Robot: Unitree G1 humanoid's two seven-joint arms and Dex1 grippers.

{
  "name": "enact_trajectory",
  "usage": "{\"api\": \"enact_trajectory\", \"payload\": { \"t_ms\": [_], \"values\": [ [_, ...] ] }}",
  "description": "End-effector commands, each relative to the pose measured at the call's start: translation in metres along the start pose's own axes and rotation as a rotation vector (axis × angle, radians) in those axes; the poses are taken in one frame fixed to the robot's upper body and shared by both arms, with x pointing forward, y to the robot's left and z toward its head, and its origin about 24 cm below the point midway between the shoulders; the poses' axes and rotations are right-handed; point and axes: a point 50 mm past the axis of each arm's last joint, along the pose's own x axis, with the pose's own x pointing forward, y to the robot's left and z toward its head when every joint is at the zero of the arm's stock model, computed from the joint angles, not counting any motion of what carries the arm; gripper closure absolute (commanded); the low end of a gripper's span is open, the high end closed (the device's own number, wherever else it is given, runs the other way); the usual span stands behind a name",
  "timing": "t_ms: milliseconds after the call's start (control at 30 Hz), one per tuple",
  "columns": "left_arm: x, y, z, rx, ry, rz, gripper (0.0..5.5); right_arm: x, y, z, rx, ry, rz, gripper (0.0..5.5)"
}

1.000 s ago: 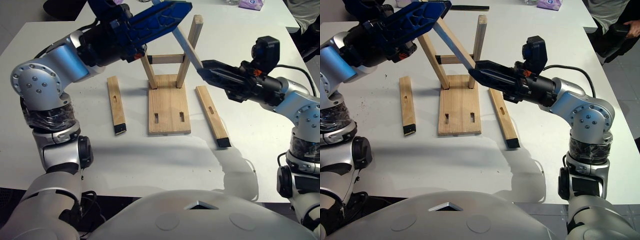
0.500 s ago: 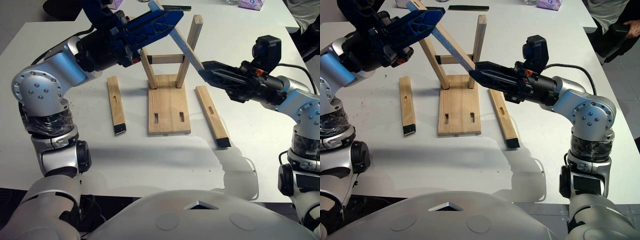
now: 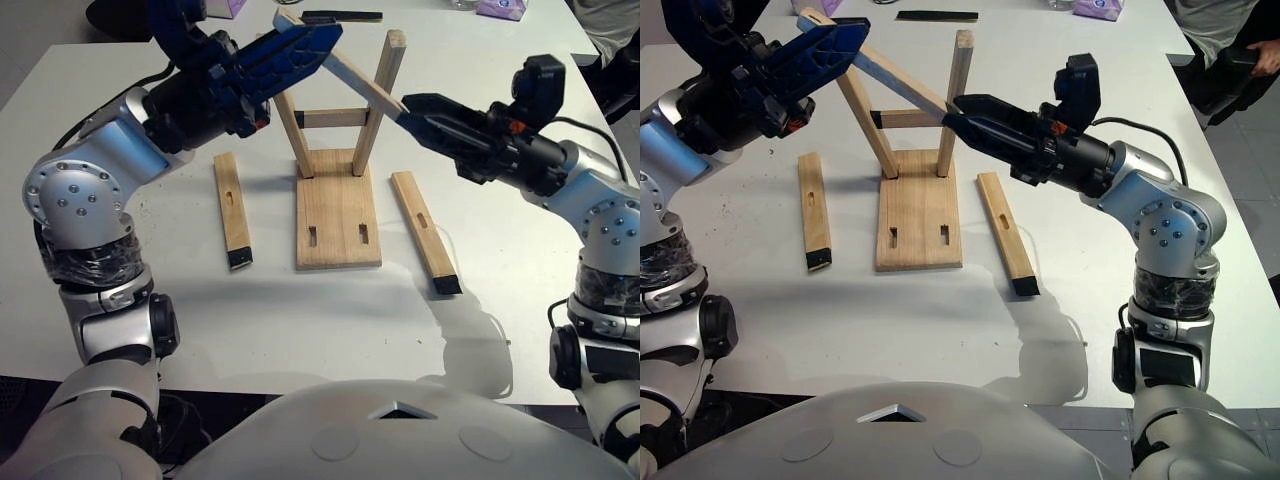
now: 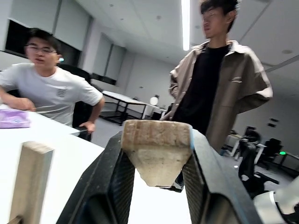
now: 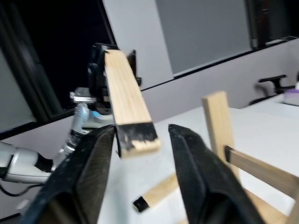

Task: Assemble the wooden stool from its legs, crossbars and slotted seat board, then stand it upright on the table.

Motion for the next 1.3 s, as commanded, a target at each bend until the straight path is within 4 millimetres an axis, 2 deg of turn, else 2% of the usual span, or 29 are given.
{"api": "enact_trajectory", "payload": {
  "t_ms": [33, 233, 433, 700, 867, 1000, 1167, 1300],
  "values": [
    [-0.003, 0.001, 0.003, 0.034, 0.000, 0.021, 4.19, -0.014, -0.002, -0.012, -0.054, 0.085, -0.080, 2.88],
    [-0.011, 0.008, 0.004, 0.072, 0.026, 0.057, 4.19, -0.039, -0.008, -0.017, -0.132, 0.151, -0.165, 2.88],
    [-0.029, 0.010, 0.001, 0.147, 0.121, 0.094, 4.19, -0.050, -0.018, -0.021, -0.165, 0.120, -0.288, 2.88],
    [-0.078, 0.011, -0.026, 0.244, 0.376, 0.176, 4.19, -0.054, -0.017, -0.034, -0.181, 0.107, -0.365, 2.88],
    [-0.118, 0.012, -0.018, 0.293, 0.536, 0.293, 4.19, -0.066, -0.015, -0.038, -0.190, 0.087, -0.448, 2.88],
    [-0.142, 0.034, 0.003, 0.381, 0.663, 0.393, 4.19, -0.080, -0.011, -0.038, -0.213, 0.037, -0.569, 2.88],
    [-0.170, 0.055, -0.007, 0.424, 0.757, 0.504, 4.19, -0.072, -0.023, -0.031, -0.249, -0.007, -0.596, 2.88],
    [-0.181, 0.059, -0.017, 0.424, 0.765, 0.524, 4.19, -0.064, -0.031, -0.025, -0.261, -0.015, -0.570, 2.88]
  ]
}}
